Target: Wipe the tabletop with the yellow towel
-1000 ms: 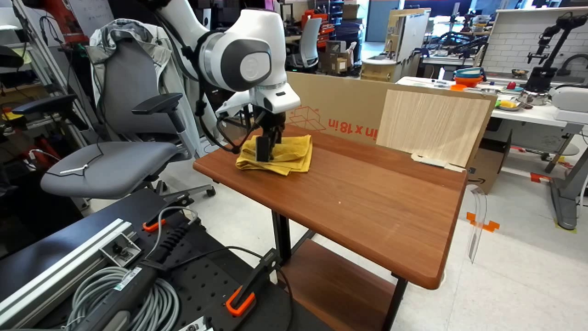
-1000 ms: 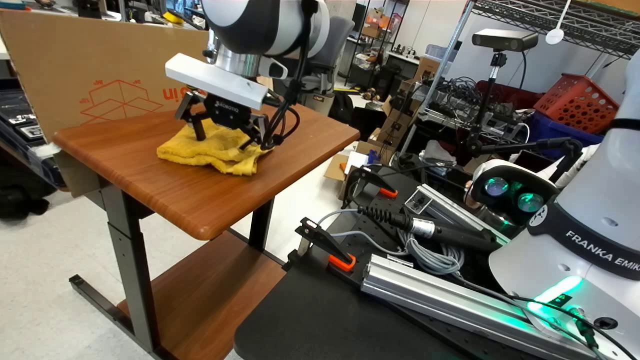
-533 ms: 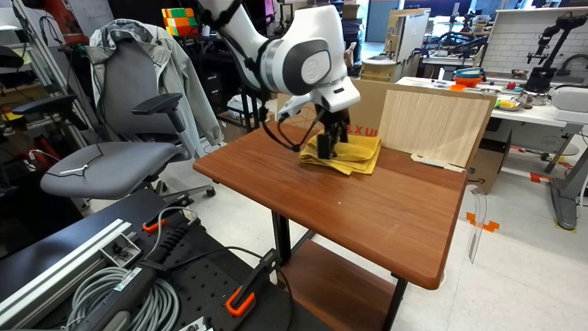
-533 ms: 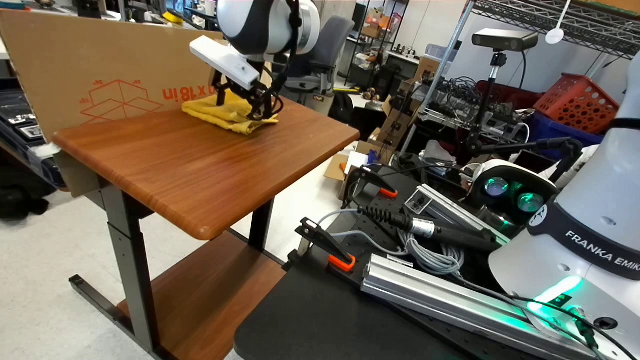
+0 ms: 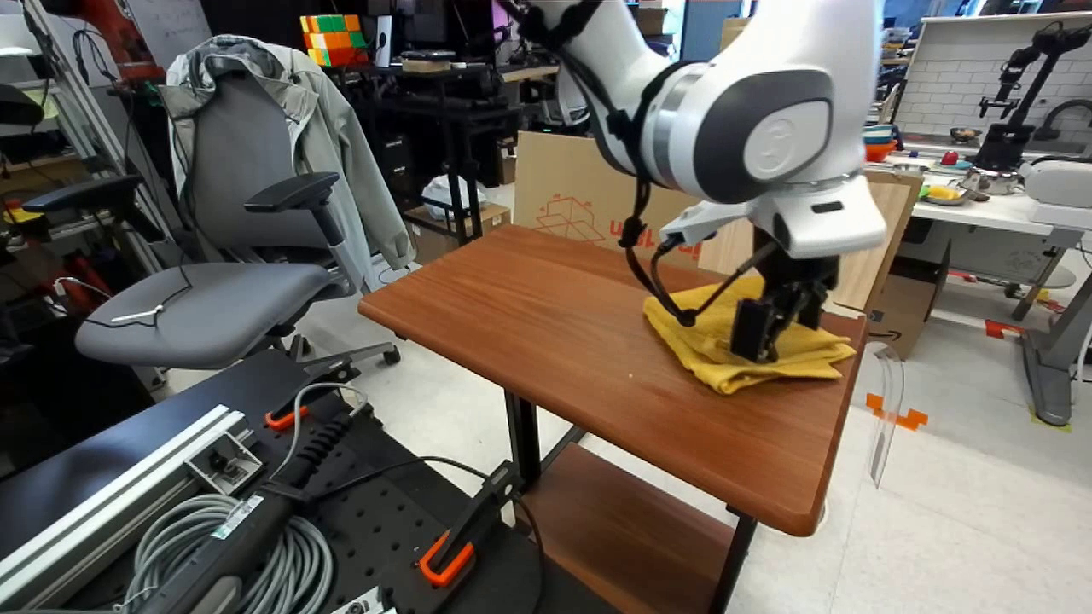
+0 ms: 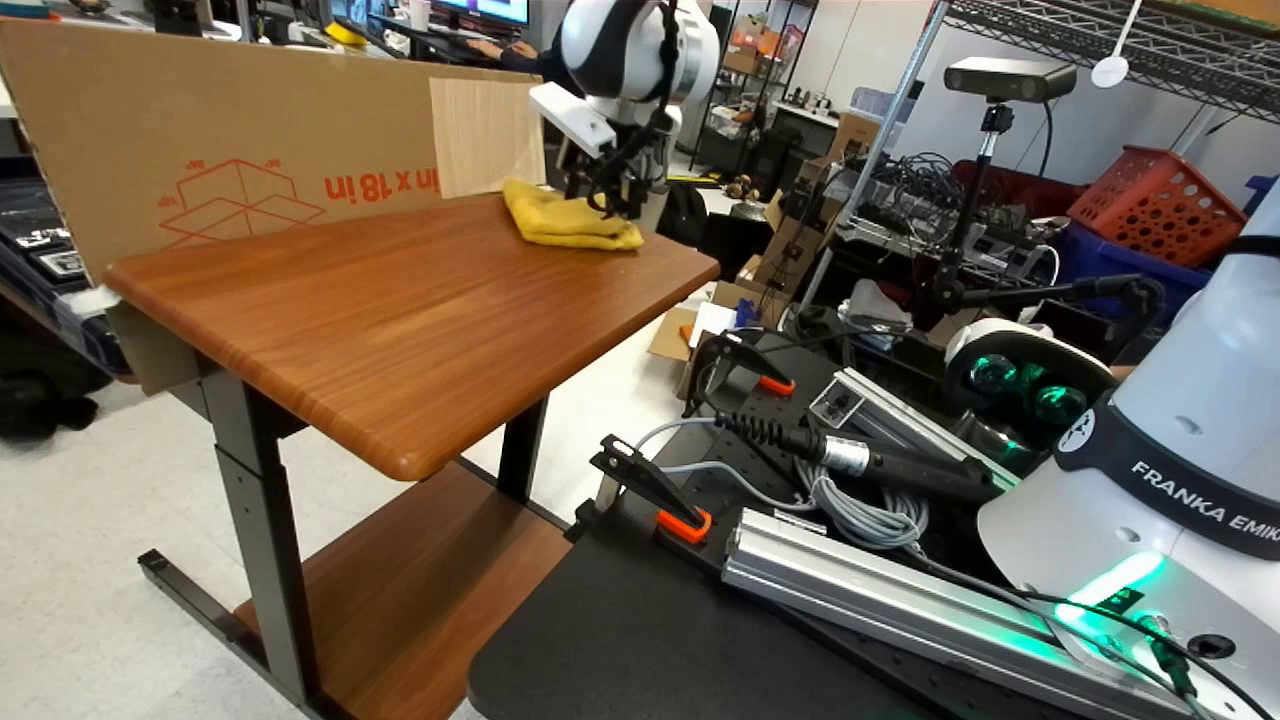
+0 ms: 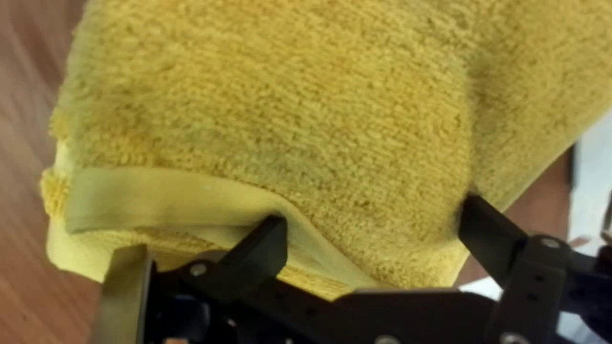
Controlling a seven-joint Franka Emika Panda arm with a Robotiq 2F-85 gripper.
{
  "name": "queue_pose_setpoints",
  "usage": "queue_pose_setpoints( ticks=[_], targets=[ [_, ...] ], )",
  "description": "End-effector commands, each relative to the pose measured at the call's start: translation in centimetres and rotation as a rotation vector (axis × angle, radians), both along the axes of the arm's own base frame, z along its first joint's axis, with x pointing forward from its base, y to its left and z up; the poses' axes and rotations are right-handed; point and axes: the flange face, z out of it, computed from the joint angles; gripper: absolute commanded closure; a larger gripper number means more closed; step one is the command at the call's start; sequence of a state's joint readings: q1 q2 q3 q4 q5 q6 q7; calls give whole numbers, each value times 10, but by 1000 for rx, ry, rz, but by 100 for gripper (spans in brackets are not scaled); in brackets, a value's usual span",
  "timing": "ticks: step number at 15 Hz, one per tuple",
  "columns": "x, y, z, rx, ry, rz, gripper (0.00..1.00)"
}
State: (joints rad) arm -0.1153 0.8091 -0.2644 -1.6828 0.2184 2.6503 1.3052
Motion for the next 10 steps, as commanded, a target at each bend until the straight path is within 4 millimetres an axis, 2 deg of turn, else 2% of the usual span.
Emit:
queue_pose_setpoints(
  ticks=[1,3,5,8,10],
  targets=[
    [-32,-57,-8,72,63,-133,0],
    [-43,-62,-7,96,86,-133,0],
    [-46,-49,-8,119,104,-102,0],
    [-41,-21,-1,124,87,-27,0],
    [-40,18,6,152,83,69,0]
  ],
)
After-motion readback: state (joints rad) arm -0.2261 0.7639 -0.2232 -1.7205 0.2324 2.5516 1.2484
